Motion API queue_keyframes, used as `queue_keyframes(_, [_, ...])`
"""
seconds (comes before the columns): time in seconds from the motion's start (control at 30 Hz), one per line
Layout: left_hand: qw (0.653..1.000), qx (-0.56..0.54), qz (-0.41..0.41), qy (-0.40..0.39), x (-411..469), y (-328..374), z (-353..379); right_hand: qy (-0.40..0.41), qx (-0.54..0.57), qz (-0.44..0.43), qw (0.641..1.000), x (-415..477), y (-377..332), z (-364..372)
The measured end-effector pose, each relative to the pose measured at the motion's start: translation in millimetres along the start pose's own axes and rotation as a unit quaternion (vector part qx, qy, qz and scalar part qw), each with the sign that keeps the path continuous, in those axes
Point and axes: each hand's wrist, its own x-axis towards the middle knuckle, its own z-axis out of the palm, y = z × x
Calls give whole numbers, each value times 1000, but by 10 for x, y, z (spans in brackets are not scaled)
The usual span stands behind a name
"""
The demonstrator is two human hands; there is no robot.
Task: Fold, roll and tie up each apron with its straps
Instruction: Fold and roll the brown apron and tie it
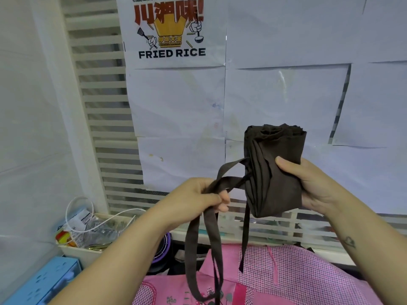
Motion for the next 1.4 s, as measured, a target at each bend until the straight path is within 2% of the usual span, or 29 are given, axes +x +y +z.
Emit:
queue_keyframes(0.07, [993, 100, 9, -55, -32, -1, -22, -2, -6, -2, 1000, 4, 9, 17])
queue_keyframes(0.1, [988, 105, 5, -118, -50, 0, -32, -2, -10, -1, 1000, 6, 8, 20])
queue_keyframes(0.13, [977, 70, 6, -201, -63, -20, -45, -3, -14, -1, 1000, 4, 4, 25])
queue_keyframes(0.17, [962, -9, 10, -271, -77, -53, -58, -1, -22, -1, 1000, 1, 3, 32])
queue_keyframes(0.23, [919, -216, -5, -331, -103, -56, -63, 1, -38, 2, 999, 10, 5, 26])
queue_keyframes(0.3, [894, -343, -21, -288, -94, -41, -38, 16, -47, 5, 999, 15, 9, 33])
queue_keyframes(0.37, [909, -367, -66, -187, -61, -15, 13, 32, -55, 5, 998, 21, 9, 39])
queue_keyframes(0.43, [937, -319, -126, -70, -17, -27, 12, 39, -72, 4, 997, 22, 10, 71])
queue_keyframes(0.53, [979, -154, -135, 4, 74, -121, -5, 47, -97, -5, 994, 29, 12, 94])
queue_keyframes(0.63, [995, 13, -37, 97, 139, -218, 23, 51, -119, -13, 992, 26, 3, 127])
queue_keyframes(0.77, [977, 101, 119, 145, 56, -131, 153, 56, -116, -22, 991, 37, -4, 138])
queue_keyframes(0.83, [946, 170, 202, 187, 10, -131, 215, 56, -115, -31, 991, 30, -20, 165])
queue_keyframes(0.9, [889, 284, 265, 241, 1, -135, 264, 55, -121, -36, 990, 26, -45, 185])
queue_keyframes(0.97, [836, 386, 284, 268, 36, -178, 297, 54, -126, -36, 990, 17, -78, 220])
queue_keyframes(1.03, [824, 402, 260, 302, 55, -187, 303, 56, -131, -39, 989, 20, -99, 235])
queue_keyframes(1.13, [833, 387, 219, 328, 76, -227, 283, 60, -130, -40, 989, 9, -121, 223])
queue_keyframes(1.27, [842, 398, 199, 306, 125, -259, 301, 53, -140, -46, 988, 11, -116, 205])
queue_keyframes(1.33, [860, 365, 216, 284, 139, -249, 318, 48, -142, -51, 987, 17, -112, 202])
queue_keyframes(1.4, [892, 295, 233, 250, 87, -186, 283, 50, -142, -52, 987, 9, -117, 191])
